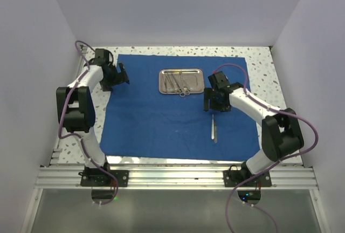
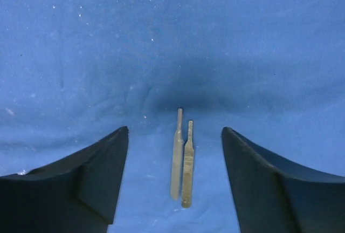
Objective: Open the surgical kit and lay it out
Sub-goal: Place the medical item in the surgical kit, then pick up the medical item from the container.
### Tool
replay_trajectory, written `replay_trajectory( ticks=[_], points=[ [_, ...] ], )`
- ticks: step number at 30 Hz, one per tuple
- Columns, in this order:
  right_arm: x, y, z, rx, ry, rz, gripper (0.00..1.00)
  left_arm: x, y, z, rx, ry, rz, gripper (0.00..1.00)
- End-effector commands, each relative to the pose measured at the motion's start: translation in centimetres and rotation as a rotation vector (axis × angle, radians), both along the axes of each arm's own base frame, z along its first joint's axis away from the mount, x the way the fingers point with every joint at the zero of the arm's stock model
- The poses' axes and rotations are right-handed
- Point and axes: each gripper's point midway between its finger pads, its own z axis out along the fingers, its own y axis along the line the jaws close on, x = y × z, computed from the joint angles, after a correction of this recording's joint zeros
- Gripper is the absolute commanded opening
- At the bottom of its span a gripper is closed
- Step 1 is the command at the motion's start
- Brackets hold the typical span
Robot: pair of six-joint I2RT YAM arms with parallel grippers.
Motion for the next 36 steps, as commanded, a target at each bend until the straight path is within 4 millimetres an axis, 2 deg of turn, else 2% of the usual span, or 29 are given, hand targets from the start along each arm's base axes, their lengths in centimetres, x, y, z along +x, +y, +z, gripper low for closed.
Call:
replay_trajectory(
  ticks=[1,3,4,5,6,7,8,9,10,12,16,20,21,22,24,29,31,34,36],
  points=[
    [1.4,-0.1,2.6,-0.004,-0.082,-0.007,0.75,0.3,-0.2,1.9,0.014,-0.044,-0.013,1.0],
    [2.3,0.2,3.8,-0.009,-0.101,0.003,0.75,0.1,-0.3,1.9,0.012,-0.045,-0.011,1.0],
    [3.8,0.9,5.6,0.013,-0.146,0.007,0.75,0.0,-0.3,2.1,0.012,-0.05,-0.01,1.0],
    [4.6,1.4,5.9,0.02,-0.151,0.016,0.75,0.1,-0.3,2.3,0.014,-0.054,-0.01,1.0],
    [6.1,2.6,7.9,0.066,-0.194,0.029,0.75,0.0,-0.3,2.2,0.015,-0.053,-0.01,1.0],
    [6.9,3.2,8.6,0.089,-0.211,0.039,0.74,0.1,-0.4,2.5,0.017,-0.062,-0.011,1.0],
    [7.7,4.0,9.1,0.113,-0.223,0.048,0.74,0.0,-0.4,2.7,0.019,-0.064,-0.013,1.0],
    [8.6,5.2,8.6,0.141,-0.213,0.07,0.73,-0.1,-0.4,2.7,0.019,-0.064,-0.013,1.0],
    [10.0,6.1,10.1,0.168,-0.251,0.079,0.72,-0.2,-0.5,2.8,0.02,-0.067,-0.016,1.0],
    [12.0,8.1,10.3,0.186,-0.248,0.108,0.71,-0.4,-0.6,2.7,0.016,-0.064,-0.02,1.0],
    [14.5,11.2,8.7,0.177,-0.204,0.163,0.7,-0.9,-1.0,2.9,0.008,-0.07,-0.027,1.0],
    [15.6,13.6,6.5,0.15,-0.151,0.203,0.66,-1.2,-1.2,3.0,-0.006,-0.08,-0.025,1.0],
    [15.7,14.2,6.6,0.153,-0.149,0.214,0.65,-1.3,-1.2,2.9,-0.005,-0.078,-0.028,1.0],
    [15.8,14.5,5.2,0.142,-0.123,0.216,0.64,-1.4,-1.2,3.0,-0.005,-0.081,-0.028,1.0],
    [15.7,15.0,4.6,0.138,-0.108,0.212,0.61,-1.6,-1.2,2.8,-0.001,-0.078,-0.029,1.0],
    [15.4,14.8,2.2,0.111,-0.06,0.191,0.56,-1.5,-1.2,2.8,-0.005,-0.083,-0.032,1.0],
    [15.2,14.5,1.4,0.099,-0.044,0.191,0.5,-1.4,-1.2,2.7,-0.006,-0.084,-0.034,1.0],
    [14.7,14.2,-0.3,0.08,-0.017,0.195,0.47,-1.3,-1.3,2.3,-0.011,-0.078,-0.035,1.0],
    [14.3,14.0,-1.7,0.061,0.012,0.198,0.42,-1.3,-1.4,2.1,-0.014,-0.074,-0.035,1.0]
  ],
)
